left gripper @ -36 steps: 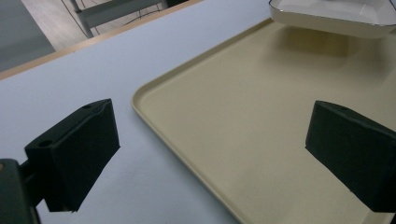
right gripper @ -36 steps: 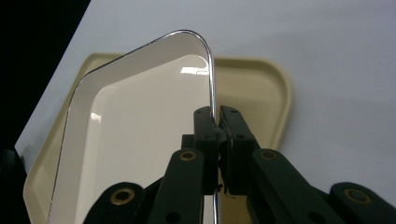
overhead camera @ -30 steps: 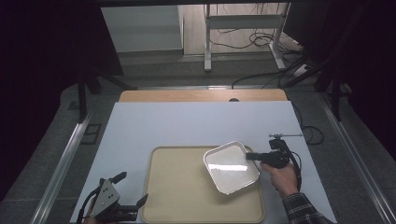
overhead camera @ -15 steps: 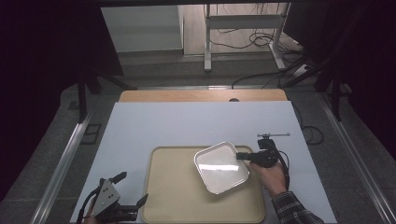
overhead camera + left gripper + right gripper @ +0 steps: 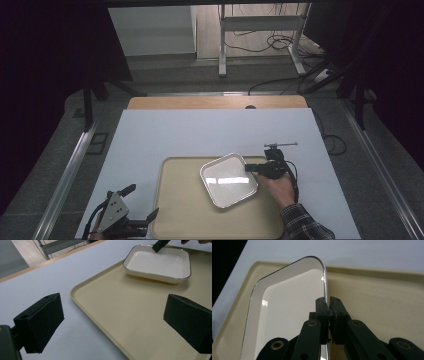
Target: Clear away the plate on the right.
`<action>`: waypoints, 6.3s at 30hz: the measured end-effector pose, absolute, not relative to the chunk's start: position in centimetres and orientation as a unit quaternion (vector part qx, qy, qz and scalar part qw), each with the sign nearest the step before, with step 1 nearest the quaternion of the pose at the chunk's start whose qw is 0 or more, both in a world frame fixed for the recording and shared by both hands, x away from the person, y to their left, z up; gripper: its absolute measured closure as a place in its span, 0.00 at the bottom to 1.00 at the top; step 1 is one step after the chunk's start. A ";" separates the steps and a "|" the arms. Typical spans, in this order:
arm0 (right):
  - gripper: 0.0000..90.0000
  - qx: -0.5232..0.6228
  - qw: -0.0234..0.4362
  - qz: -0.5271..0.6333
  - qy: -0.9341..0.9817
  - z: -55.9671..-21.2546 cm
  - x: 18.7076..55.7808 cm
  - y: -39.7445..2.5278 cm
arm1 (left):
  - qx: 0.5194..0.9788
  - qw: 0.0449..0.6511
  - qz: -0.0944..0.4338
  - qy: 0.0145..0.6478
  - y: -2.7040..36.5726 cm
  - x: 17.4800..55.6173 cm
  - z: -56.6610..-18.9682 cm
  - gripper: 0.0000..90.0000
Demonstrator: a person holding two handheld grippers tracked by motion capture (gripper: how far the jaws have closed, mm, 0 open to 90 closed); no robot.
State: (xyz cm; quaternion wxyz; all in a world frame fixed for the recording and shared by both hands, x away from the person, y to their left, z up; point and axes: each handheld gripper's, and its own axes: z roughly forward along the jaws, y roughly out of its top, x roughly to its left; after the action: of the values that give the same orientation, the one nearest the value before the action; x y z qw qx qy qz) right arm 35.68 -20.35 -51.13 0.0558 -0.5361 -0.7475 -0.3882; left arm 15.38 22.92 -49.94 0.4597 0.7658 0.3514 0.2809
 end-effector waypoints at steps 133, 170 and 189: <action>0.67 -0.305 -0.049 -0.394 -0.865 -48.9 27.5 -15.4 | 0.772 0.454 0.286 0.341 22.6 15.4 -49.9 0.03; 0.31 -0.326 -0.086 -0.419 -0.843 -47.3 27.3 -19.2 | 0.773 0.454 0.285 0.340 22.5 15.4 -49.9 0.03; 0.19 -0.340 -0.111 -0.417 -0.835 -46.6 26.5 -21.8 | 0.774 0.454 0.285 0.338 22.5 15.4 -49.9 0.03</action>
State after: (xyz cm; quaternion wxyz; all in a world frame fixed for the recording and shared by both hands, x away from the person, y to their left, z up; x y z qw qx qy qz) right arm 26.48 -21.77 -46.59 -0.1111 -0.3401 -0.8354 -0.4173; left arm 15.42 22.51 -49.95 0.4538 0.7739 0.3379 0.2847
